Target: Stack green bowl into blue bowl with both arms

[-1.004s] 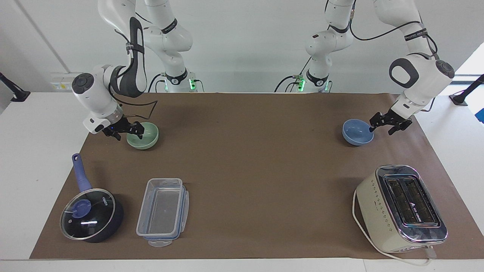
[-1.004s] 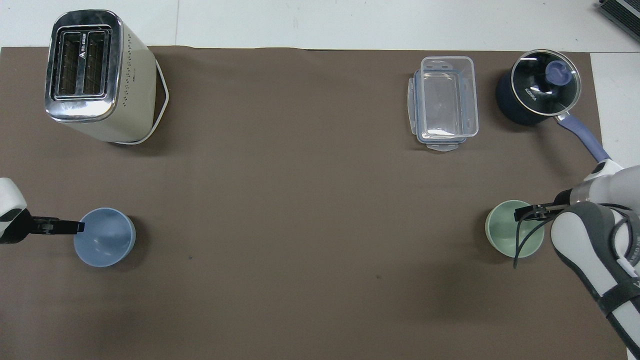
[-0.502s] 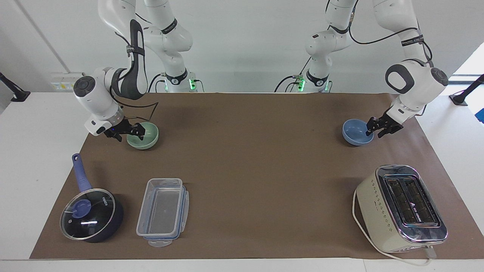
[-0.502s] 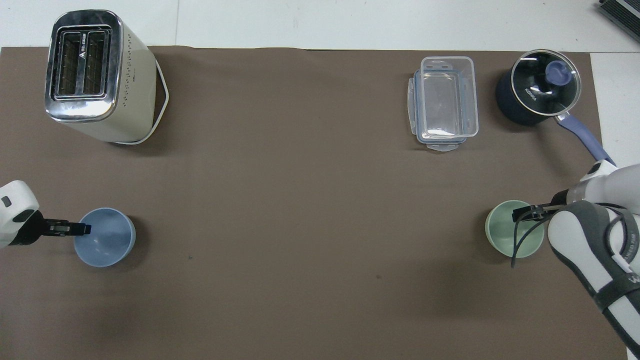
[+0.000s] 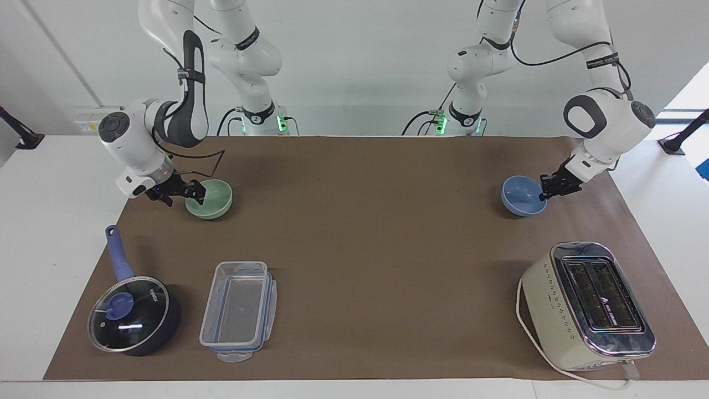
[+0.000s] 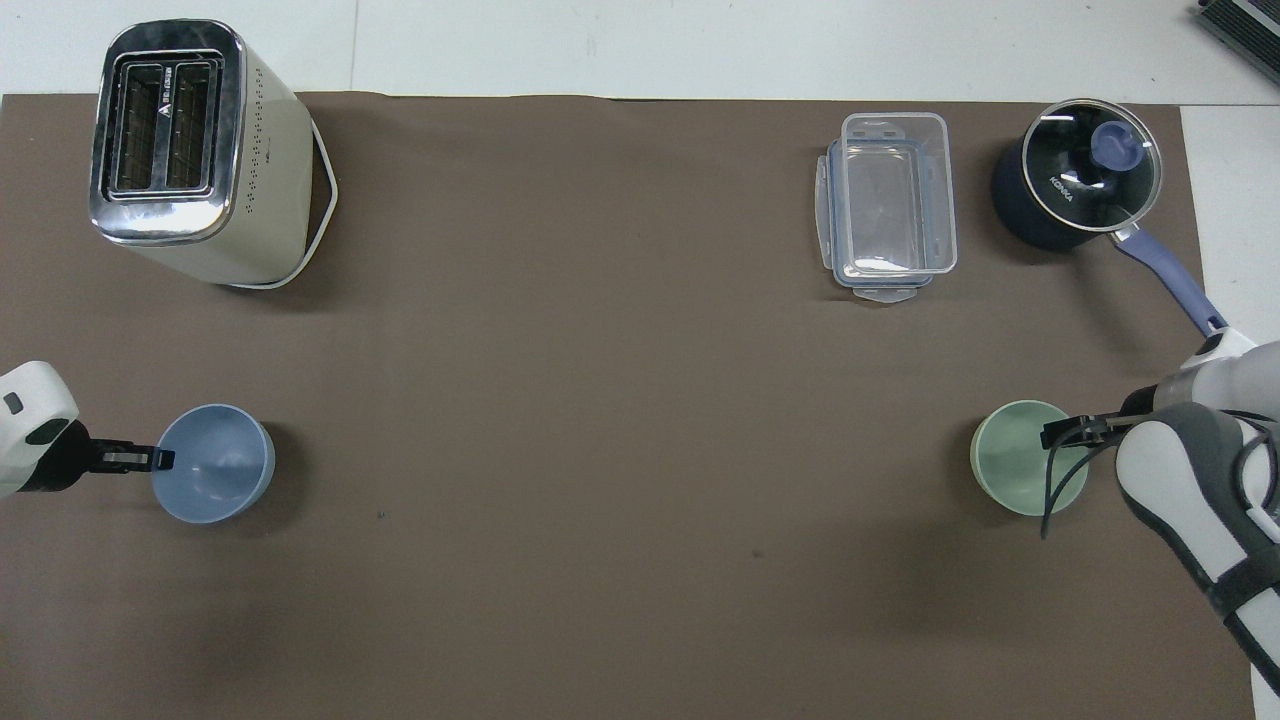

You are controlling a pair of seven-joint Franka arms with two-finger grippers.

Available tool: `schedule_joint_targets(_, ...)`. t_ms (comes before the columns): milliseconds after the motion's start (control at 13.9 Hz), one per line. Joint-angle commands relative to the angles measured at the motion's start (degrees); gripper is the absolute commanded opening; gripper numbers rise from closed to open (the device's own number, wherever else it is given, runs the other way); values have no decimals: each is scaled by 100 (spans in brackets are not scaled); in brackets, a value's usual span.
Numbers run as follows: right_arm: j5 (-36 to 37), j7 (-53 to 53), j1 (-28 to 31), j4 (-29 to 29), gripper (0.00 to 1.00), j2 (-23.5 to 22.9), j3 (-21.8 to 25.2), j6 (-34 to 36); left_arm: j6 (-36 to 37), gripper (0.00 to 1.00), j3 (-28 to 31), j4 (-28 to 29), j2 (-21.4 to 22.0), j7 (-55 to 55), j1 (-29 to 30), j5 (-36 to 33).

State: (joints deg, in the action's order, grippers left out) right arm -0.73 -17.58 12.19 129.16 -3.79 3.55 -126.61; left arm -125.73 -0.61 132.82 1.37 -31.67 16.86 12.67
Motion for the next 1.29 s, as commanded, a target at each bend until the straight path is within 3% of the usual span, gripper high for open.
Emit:
schedule_joint_targets(0,-15,-175,82,135,100,1,-47,-136,313,0,-61,-89,371,-68,-208,95)
schedule_joint_targets(72,-15,-175,82,136,97,1,-47,-136,339,0,-62,-133,433,-42,-410,95)
schedule_joint_targets(430,-42,-167,73,127,12,-8,-47,-136,163,0,-88,-248,434,747,-1323,95)
schedule_joint_targets(502,-42,-166,56,127,0,-8,-47,-136,155,0,-88,-265,425,1106,-1630,95)
schedule_joint_targets(861,-42,-184,-23,-118,0,-96,-56,-31,-311,0,-88,-274,189,3041,-3038,95)
schedule_joint_targets(1219,-42,-579,-41,-953,0,97,-231,856,-1101,0,-88,-256,-198,4342,-4180,95)
